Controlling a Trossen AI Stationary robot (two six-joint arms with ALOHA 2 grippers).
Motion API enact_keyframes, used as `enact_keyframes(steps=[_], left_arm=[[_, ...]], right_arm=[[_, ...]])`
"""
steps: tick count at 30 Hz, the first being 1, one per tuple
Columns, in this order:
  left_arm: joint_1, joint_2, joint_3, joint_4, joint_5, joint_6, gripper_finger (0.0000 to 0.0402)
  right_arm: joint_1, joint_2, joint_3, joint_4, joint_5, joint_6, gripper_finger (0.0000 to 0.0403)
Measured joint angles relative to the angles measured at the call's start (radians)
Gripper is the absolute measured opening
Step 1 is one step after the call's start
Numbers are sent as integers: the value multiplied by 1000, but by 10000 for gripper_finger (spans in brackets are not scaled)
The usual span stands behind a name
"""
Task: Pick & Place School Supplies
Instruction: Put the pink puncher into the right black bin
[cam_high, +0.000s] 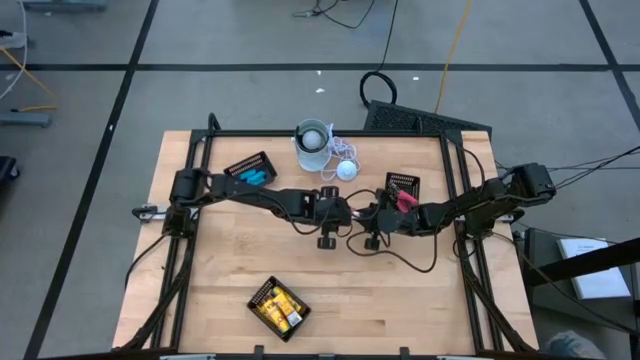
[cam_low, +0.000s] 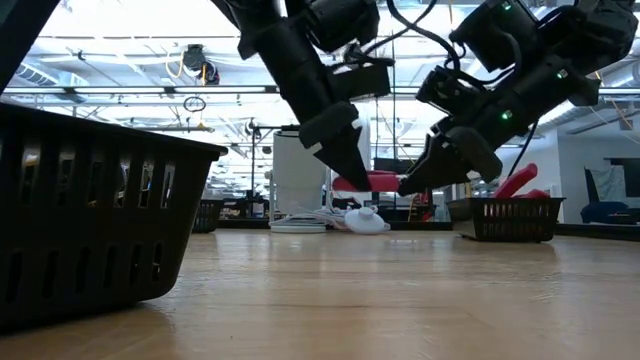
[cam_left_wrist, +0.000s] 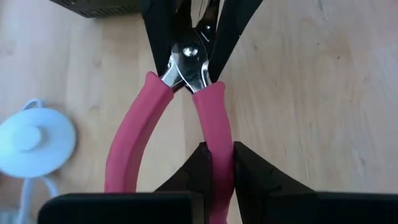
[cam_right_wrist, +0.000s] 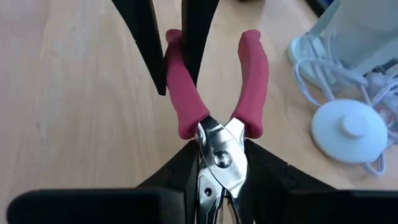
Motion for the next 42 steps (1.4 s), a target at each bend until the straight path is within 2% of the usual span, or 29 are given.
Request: enact_keyframes(steps=[3, 11, 16, 22, 27, 31, 37, 42], left_arm=[[-6, -28, 0, -31, -18, -2, 56], [-27, -173, -16, -109, -5, 0, 179], [-24, -307, -60, -144, -42, 12, 223], [-5, -516, -200, -149, -64, -38, 228], [-26, -676, -399, -20, -64, -92, 217], [-59, -746, -532, 87, -65, -132, 210], [-133, -773, -670, 203, -65, -193, 211], [-199, -772, -732, 277, -68, -228, 211]], right_arm=[[0, -1, 1, 32, 10, -7, 88], [-1, 0, 1, 54, 68, -11, 88], [-1, -6, 1, 45, 85, 7, 88], [6, -54, 1, -19, 222, 49, 88], [16, -180, 1, -163, 300, 98, 88], [48, -298, 1, -269, 378, 153, 88], [105, -412, 1, -539, 530, 428, 88], [132, -418, 1, -772, 544, 713, 88]])
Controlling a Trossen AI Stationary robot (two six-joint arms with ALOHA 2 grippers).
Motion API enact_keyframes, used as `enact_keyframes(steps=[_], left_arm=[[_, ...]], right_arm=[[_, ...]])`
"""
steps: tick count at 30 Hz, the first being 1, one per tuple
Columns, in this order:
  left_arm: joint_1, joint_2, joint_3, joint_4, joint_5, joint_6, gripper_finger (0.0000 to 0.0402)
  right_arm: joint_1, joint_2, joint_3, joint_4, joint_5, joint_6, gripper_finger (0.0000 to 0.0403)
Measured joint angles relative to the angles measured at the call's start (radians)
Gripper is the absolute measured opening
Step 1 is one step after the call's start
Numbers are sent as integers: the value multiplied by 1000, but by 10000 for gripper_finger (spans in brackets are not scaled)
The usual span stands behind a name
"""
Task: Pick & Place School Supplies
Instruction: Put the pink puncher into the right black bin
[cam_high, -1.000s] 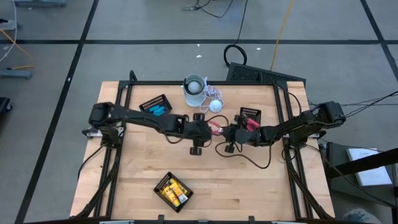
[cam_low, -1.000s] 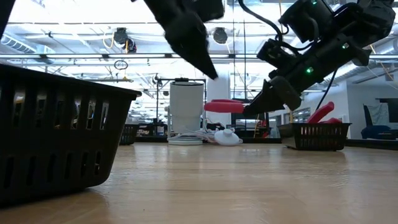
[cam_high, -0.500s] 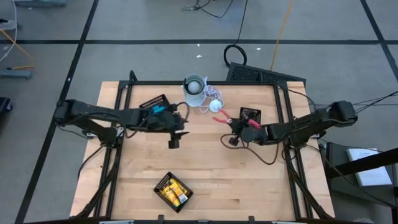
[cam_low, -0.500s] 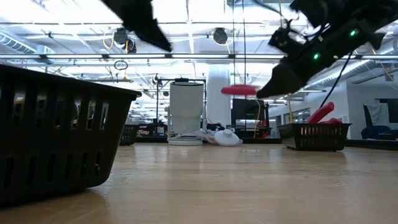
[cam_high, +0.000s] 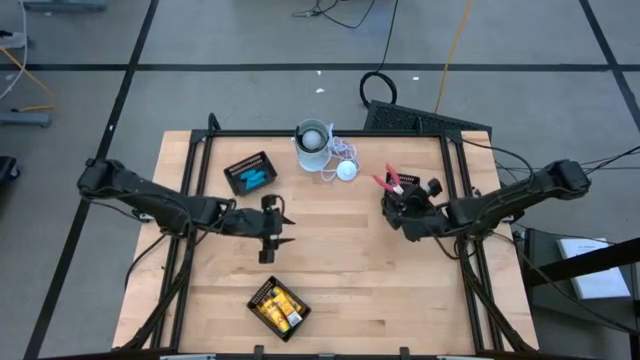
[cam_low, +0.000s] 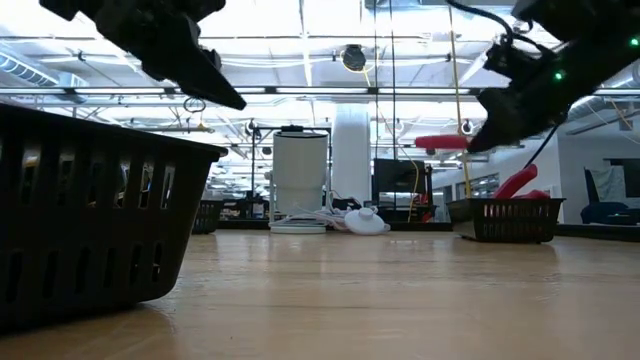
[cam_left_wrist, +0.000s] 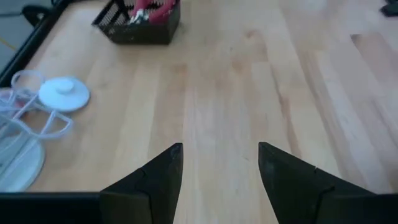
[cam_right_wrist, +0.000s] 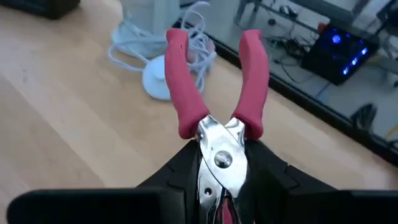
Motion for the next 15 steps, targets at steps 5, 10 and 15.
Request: enact_keyframes(steps=[5, 10, 15], left_arm=[[-40, -1, -5, 9, -52, 0, 211], [-48, -1, -6, 30, -54, 12, 211], [-48, -1, -6, 30, -54, 15, 211]], right_arm=[[6, 13, 13, -141, -77, 134, 88], [6, 12, 76, -310, -139, 220, 88], [6, 12, 109, -436, -203, 295, 88]])
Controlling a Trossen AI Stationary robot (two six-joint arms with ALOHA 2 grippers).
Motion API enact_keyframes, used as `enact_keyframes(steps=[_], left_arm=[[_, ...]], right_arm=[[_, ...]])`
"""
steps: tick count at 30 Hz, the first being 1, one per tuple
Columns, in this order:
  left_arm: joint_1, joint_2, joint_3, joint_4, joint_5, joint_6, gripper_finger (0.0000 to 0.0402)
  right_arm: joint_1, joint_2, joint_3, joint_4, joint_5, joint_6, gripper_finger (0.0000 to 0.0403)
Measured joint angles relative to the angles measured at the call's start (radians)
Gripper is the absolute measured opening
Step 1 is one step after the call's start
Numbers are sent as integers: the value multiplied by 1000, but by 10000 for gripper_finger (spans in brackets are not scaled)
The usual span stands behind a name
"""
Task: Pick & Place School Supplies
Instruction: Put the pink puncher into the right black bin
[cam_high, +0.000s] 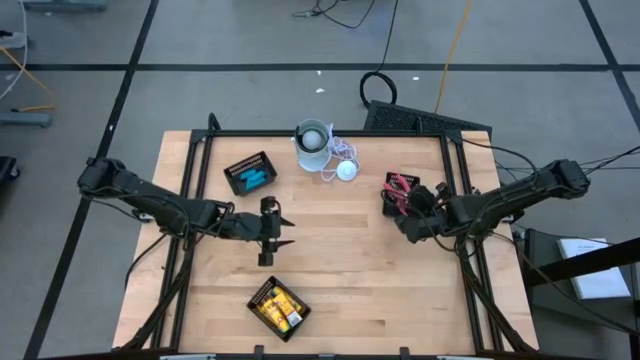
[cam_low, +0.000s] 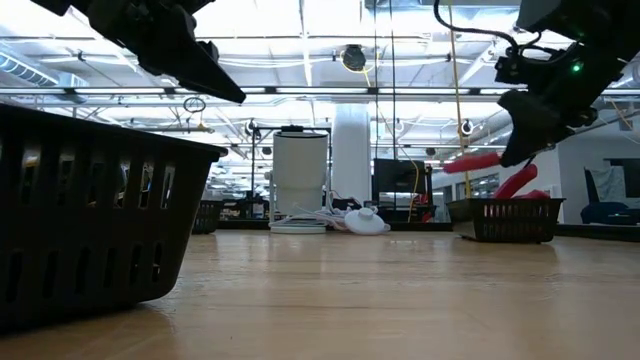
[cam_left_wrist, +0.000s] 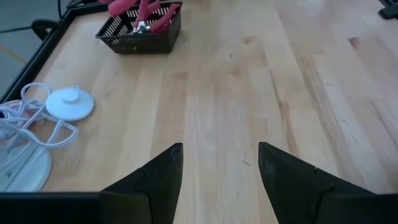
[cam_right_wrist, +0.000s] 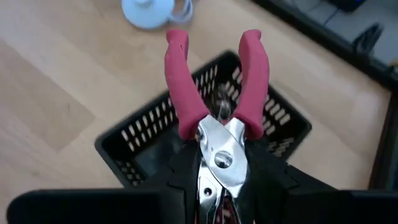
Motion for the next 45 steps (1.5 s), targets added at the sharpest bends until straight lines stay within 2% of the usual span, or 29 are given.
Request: enact_keyframes(steps=[7, 13, 17, 30, 32, 34, 38, 41, 45], left_arm=[[0, 0, 0, 1, 0, 0, 211], [0, 0, 0, 14, 0, 5, 211], [0, 0, 0, 15, 0, 9, 211], [0, 0, 0, 14, 1, 18, 211], [0, 0, 0, 14, 2, 18, 211], [-2, 0, 0, 14, 2, 18, 211], [-10, 0, 0, 15, 2, 22, 211], [-11, 0, 1, 22, 1, 30, 211], [-12, -4, 1, 25, 2, 40, 211]], right_arm=[[-3, 0, 2, -45, -95, 46, 88], [-12, 1, 3, -45, -121, 44, 88], [-41, 4, 5, -45, -189, 11, 88], [-116, 6, 5, -58, -265, 15, 92], [-124, 9, 2, -57, -290, 8, 132], [-127, 11, -1, -40, -326, -19, 189], [-127, 9, 0, 64, -348, -76, 277], [-127, 9, 4, 148, -342, -121, 301], [-125, 8, 55, 152, -295, -174, 297]])
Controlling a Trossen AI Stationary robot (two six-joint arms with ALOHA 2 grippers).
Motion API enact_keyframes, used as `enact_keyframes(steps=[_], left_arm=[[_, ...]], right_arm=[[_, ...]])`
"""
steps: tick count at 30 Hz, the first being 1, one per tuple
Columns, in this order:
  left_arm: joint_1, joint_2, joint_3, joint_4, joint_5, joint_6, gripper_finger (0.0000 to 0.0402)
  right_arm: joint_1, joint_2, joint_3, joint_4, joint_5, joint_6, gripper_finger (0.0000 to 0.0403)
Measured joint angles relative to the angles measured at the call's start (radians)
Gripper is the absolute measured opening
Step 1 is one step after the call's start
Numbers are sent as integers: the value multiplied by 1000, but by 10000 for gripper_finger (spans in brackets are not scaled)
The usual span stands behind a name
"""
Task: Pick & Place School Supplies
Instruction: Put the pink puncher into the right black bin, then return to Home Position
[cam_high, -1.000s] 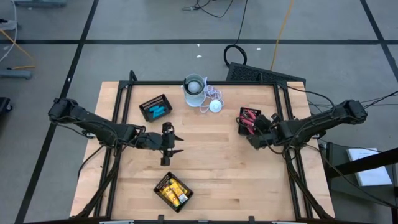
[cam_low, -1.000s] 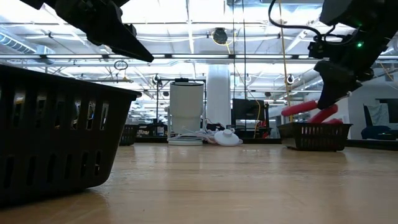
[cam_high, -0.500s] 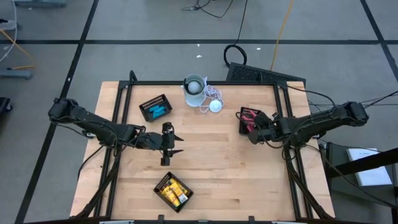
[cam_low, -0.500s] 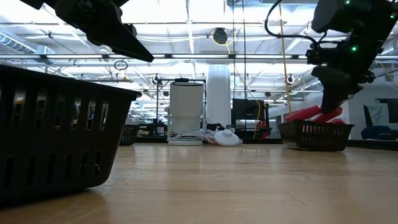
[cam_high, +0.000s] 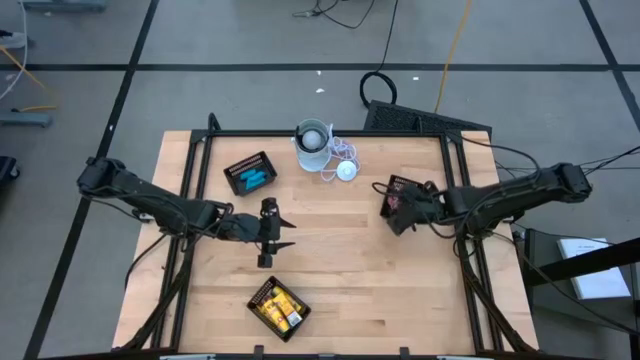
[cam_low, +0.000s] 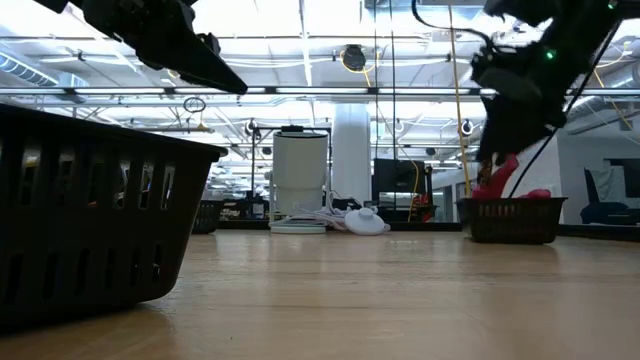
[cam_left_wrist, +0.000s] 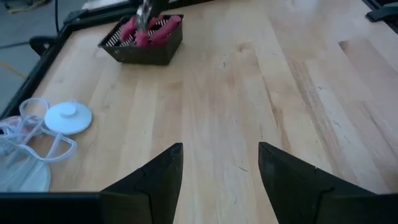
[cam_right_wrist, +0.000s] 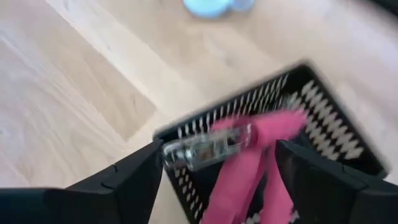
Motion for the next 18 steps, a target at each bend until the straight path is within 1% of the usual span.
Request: enact_keyframes(steps=[5, 7, 9, 11, 14, 16, 18], left_arm=[[-20, -47, 0, 9, 0, 56, 211], [-23, -82, 0, 11, -2, 62, 211], [-28, -132, 0, -8, -9, 77, 211], [-39, -192, 0, -46, -11, 92, 211], [-60, -304, 1, -118, -31, 69, 211], [-81, -392, 2, -209, -54, 52, 211], [-107, -475, 2, -297, -106, 4, 211]], right_arm=[[43, 0, 91, 10, 89, -124, 278], [70, 0, 122, 45, 125, -205, 272], [105, -8, 142, 120, 160, -302, 267], [143, -29, 148, 226, 186, -412, 263], [211, -82, 149, 352, 250, -562, 255], [267, -137, 149, 395, 311, -645, 249], [325, -202, 149, 405, 371, -688, 243]])
